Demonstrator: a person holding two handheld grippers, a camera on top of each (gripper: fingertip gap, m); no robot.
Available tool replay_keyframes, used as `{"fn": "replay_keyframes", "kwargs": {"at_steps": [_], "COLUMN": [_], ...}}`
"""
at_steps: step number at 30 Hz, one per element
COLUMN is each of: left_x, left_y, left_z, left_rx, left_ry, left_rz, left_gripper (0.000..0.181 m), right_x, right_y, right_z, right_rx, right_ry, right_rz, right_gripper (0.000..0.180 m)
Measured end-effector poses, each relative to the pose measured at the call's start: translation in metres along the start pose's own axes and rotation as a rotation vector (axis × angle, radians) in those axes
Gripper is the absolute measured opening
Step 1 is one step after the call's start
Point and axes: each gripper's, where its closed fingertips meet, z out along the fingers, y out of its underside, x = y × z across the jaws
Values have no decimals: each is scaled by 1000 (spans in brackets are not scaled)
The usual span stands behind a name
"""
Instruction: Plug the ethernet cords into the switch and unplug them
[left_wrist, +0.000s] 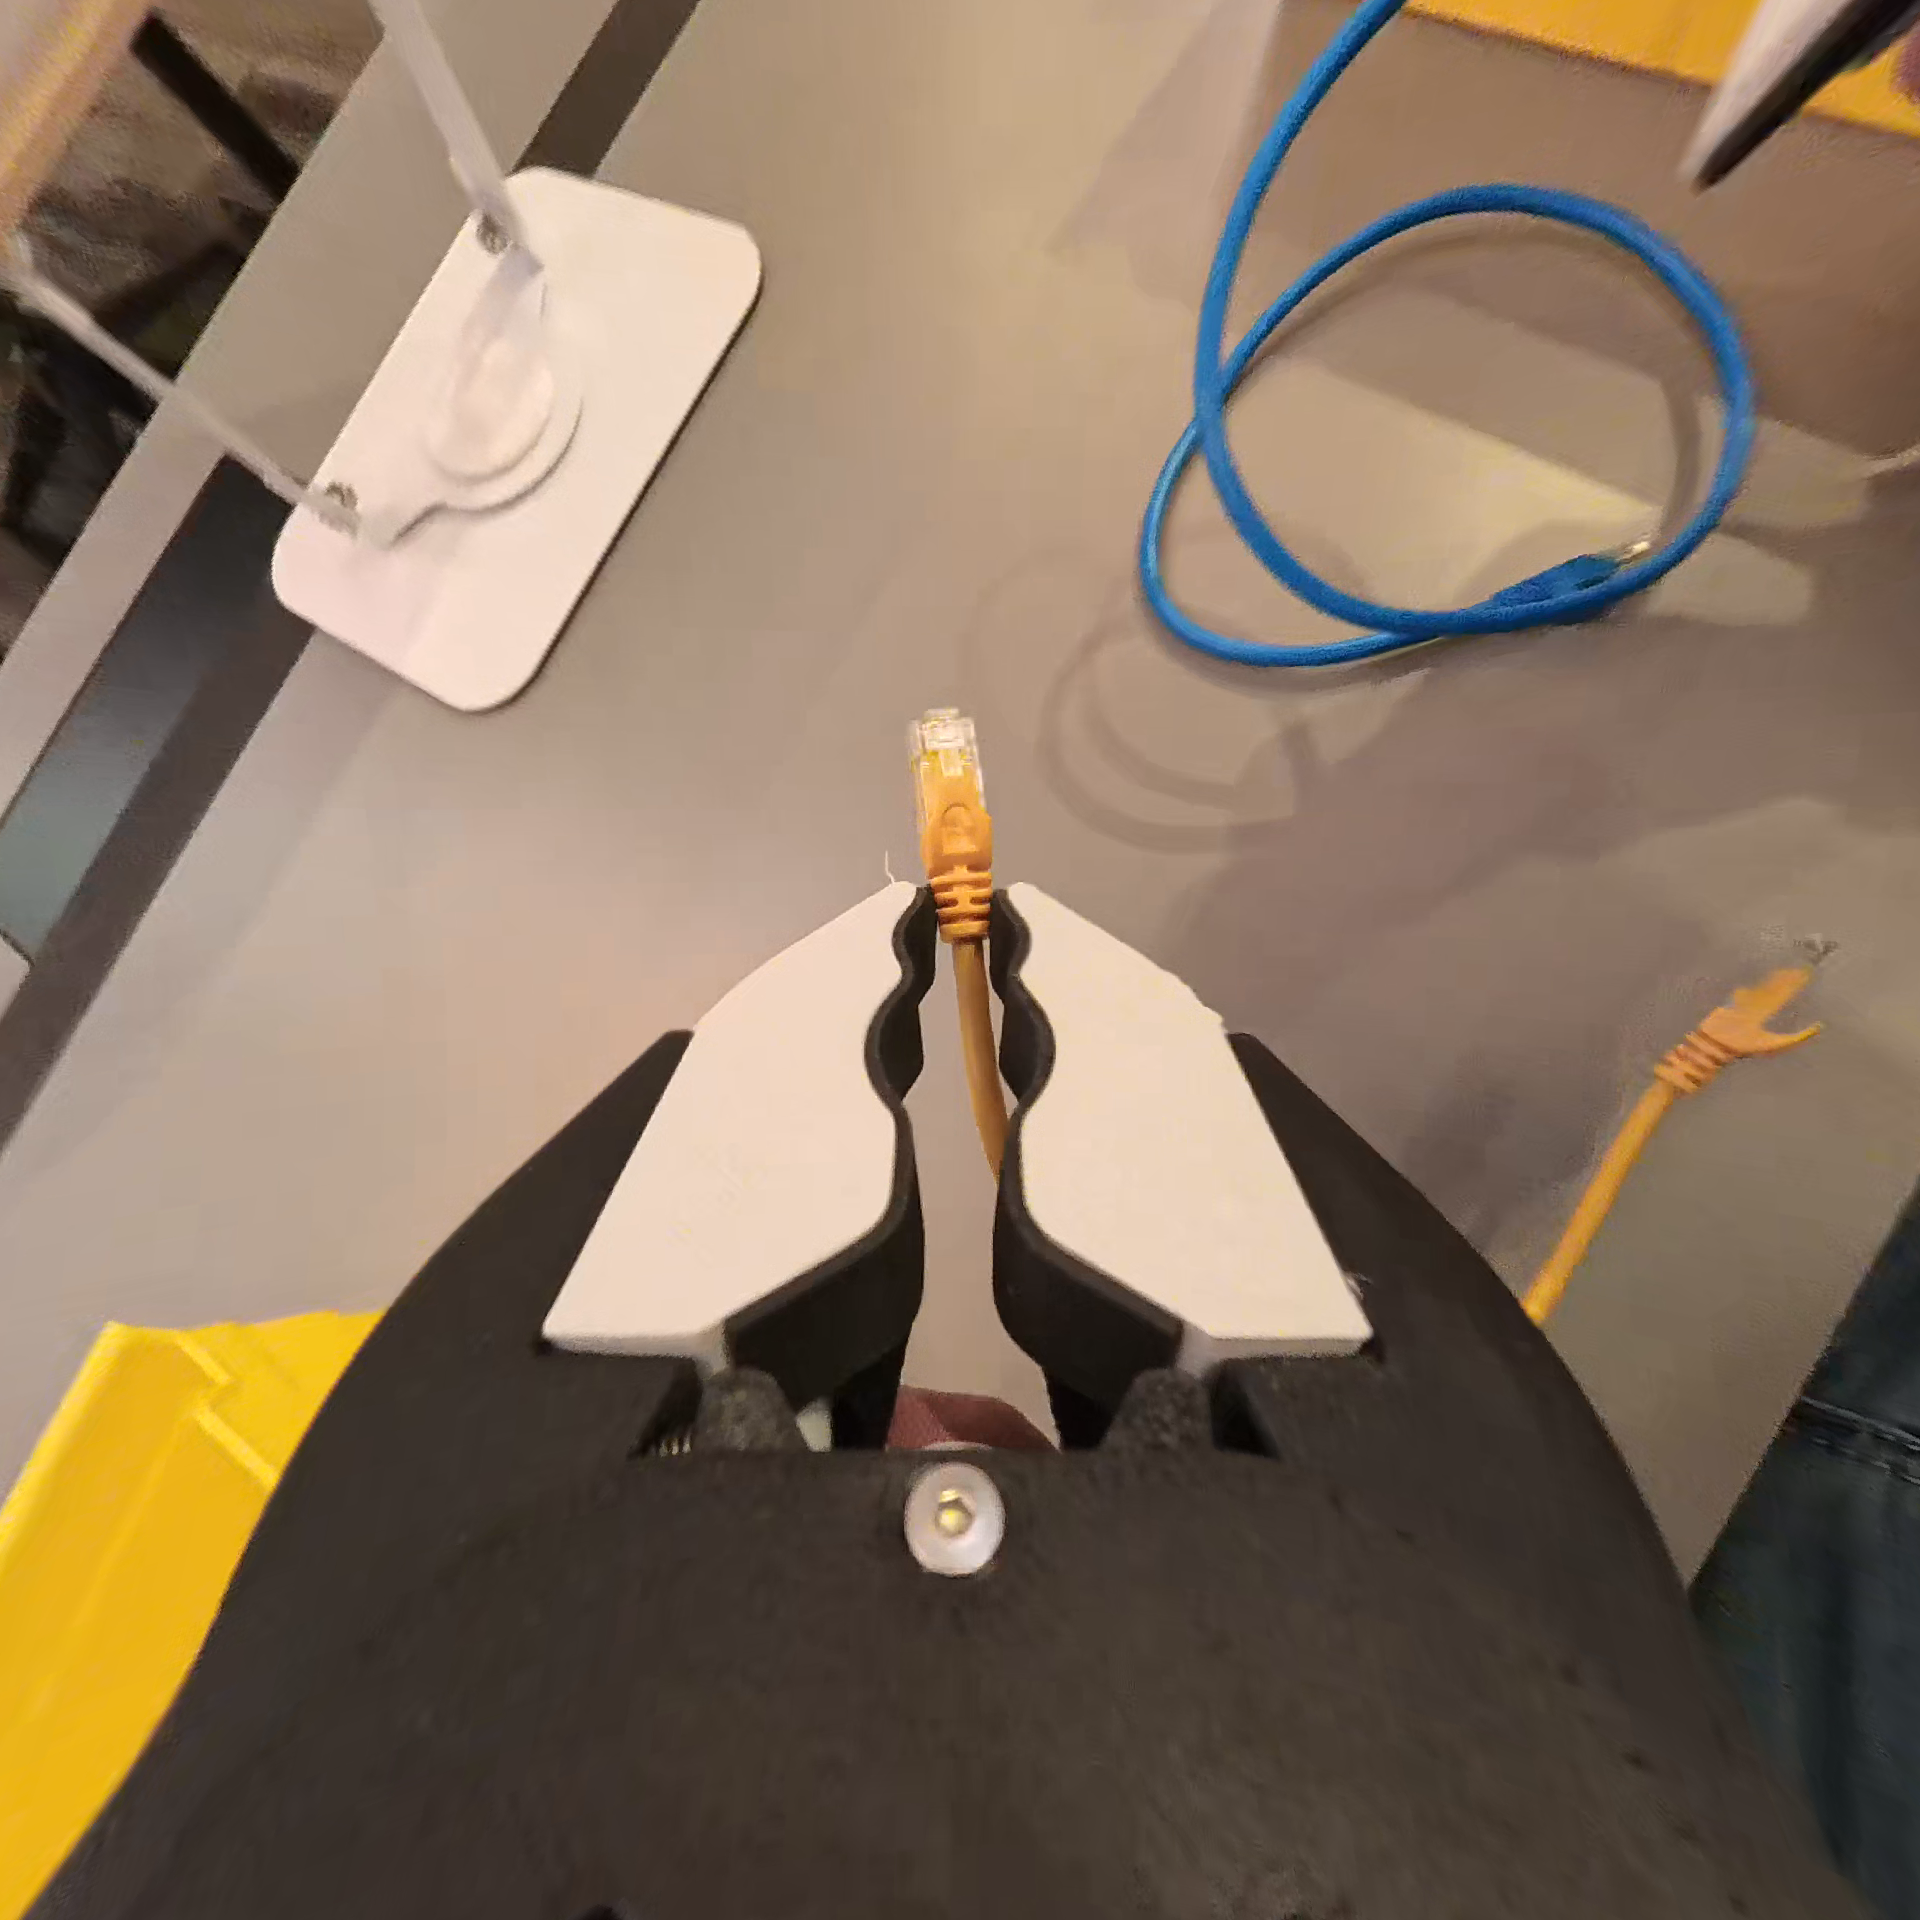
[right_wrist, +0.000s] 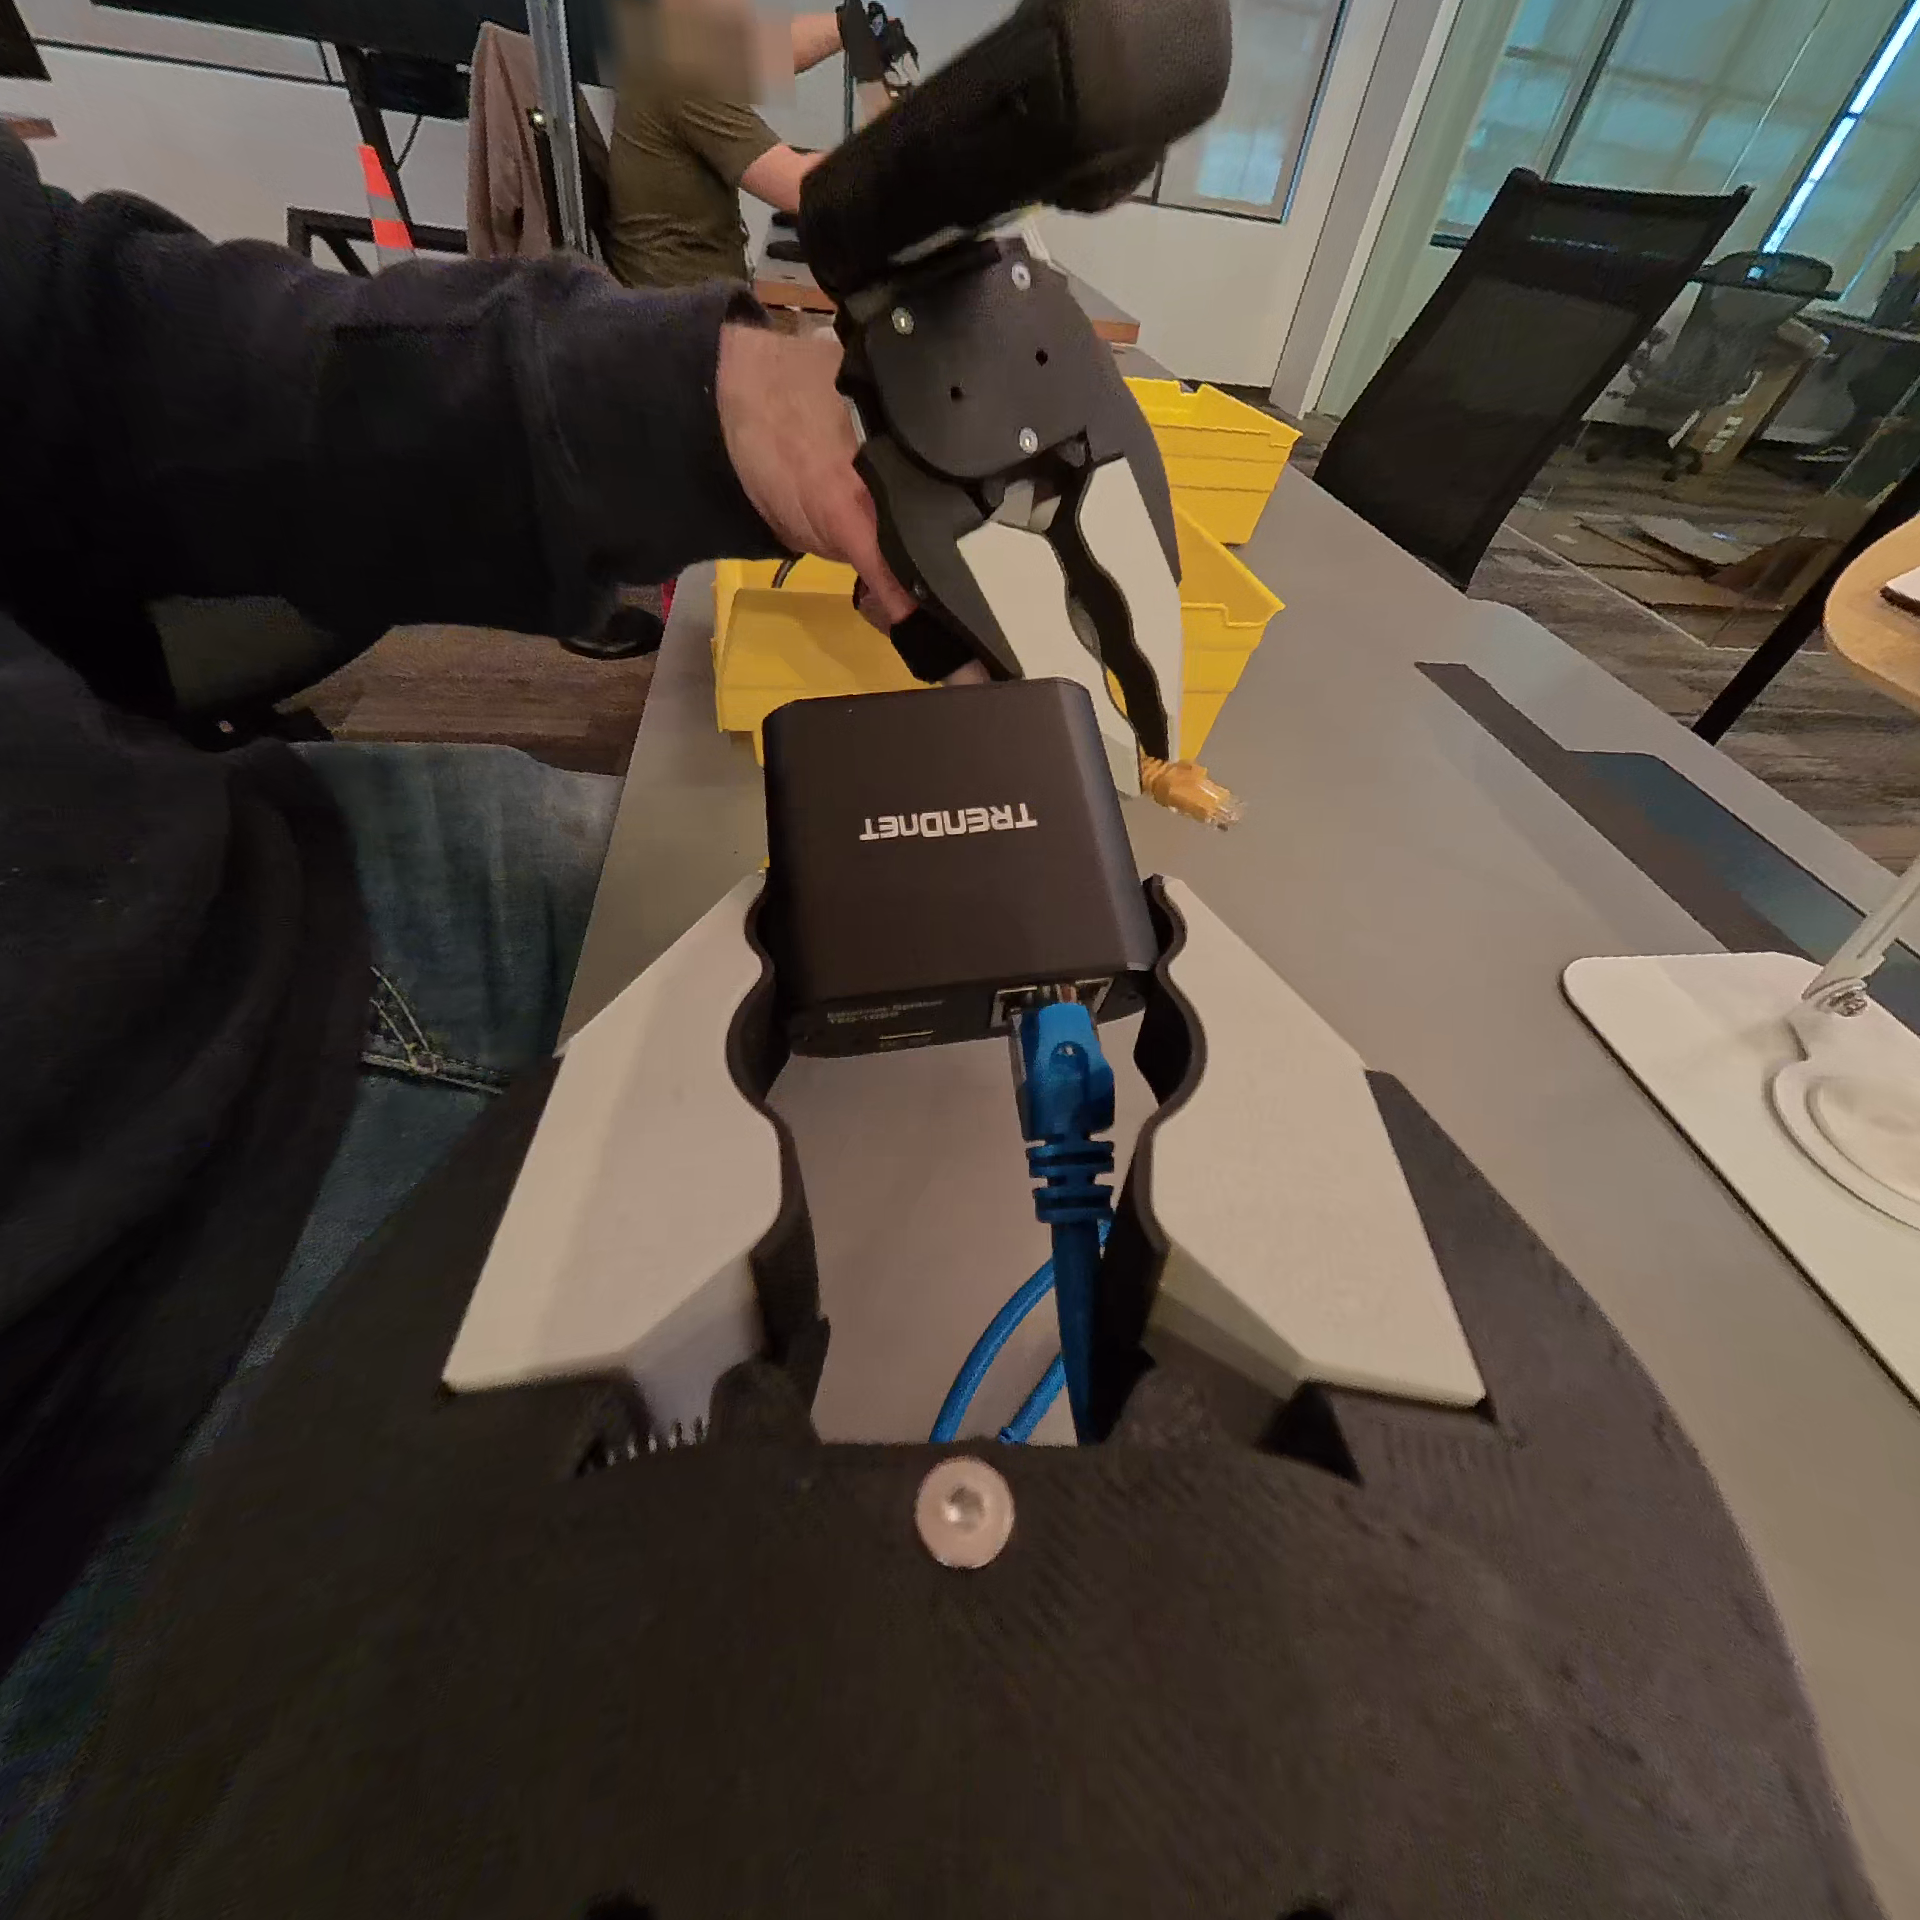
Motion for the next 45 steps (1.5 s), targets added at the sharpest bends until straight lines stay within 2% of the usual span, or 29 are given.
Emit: {"fn": "replay_keyframes", "kwargs": {"at_steps": [4,11,19,28,36,45], "left_x": [2,22,52,64,64,69], "left_y": [-20,-39,-54,-53,-53,-49], "left_z": [-12,-26,-47,-46,-44,-40], "left_rx": [41,94,73,-39,-83,-119], "left_ry": [44,224,420,432,493,487], "left_rz": [51,82,157,299,297,336], "left_gripper": [10,10,10,10,9,9], "right_x": [5,10,11,15,18,18], "right_y": [-2,-4,-1,15,22,27], "right_z": [2,4,7,15,16,17], "right_rx": [-12,-15,-15,-114,-172,-229], "right_ry": [18,16,0,15,34,46], "right_rz": [-19,-20,-4,-4,-31,-65], "right_gripper": [65,65,65,65,65,64]}}
